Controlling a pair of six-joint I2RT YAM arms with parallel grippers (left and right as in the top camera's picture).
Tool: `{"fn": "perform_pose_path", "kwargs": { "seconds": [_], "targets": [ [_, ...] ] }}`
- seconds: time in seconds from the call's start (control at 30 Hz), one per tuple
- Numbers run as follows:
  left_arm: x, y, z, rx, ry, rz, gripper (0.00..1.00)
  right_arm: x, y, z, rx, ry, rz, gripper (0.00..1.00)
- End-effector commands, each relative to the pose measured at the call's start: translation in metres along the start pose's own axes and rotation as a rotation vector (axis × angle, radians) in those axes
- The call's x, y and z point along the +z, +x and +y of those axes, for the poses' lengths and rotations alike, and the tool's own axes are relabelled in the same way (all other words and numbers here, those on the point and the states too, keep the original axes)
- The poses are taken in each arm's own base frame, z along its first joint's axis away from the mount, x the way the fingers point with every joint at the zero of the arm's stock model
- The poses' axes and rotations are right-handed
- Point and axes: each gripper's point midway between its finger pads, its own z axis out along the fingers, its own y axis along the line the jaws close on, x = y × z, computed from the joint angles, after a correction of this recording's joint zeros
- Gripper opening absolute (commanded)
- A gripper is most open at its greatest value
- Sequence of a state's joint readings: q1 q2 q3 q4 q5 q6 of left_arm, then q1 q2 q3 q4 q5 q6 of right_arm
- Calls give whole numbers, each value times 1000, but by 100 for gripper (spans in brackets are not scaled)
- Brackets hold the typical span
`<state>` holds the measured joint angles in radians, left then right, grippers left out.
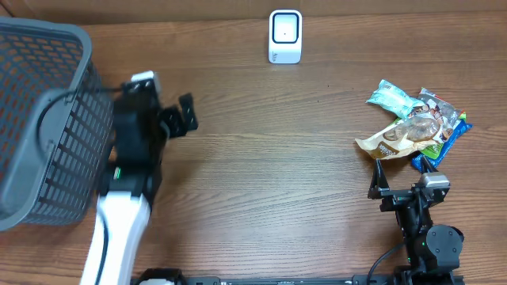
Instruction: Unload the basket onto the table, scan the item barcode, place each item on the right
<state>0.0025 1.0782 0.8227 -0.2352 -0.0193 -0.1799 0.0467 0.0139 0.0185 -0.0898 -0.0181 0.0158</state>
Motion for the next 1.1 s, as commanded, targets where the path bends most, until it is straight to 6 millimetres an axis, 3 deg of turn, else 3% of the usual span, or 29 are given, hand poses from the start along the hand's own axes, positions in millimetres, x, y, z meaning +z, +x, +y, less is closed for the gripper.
{"fn": "perform_pose_path", "kwargs": {
  "seconds": [0.0,0.13,0.5,0.73,1.07],
  "targets": [
    [-25,19,2,187,95,-78,100,0,1,0,4,2,-7,100],
    [-50,42,4,306,143,-194,100,0,1,0,4,2,-7,100],
    [-67,98,22,333,57,-417,100,0,1,0,4,2,-7,100],
    [-71,113,33,322,-24,-418,100,0,1,0,4,2,-7,100],
    [-71,114,33,309,-24,-416,100,0,1,0,4,2,-7,100]
  ]
}}
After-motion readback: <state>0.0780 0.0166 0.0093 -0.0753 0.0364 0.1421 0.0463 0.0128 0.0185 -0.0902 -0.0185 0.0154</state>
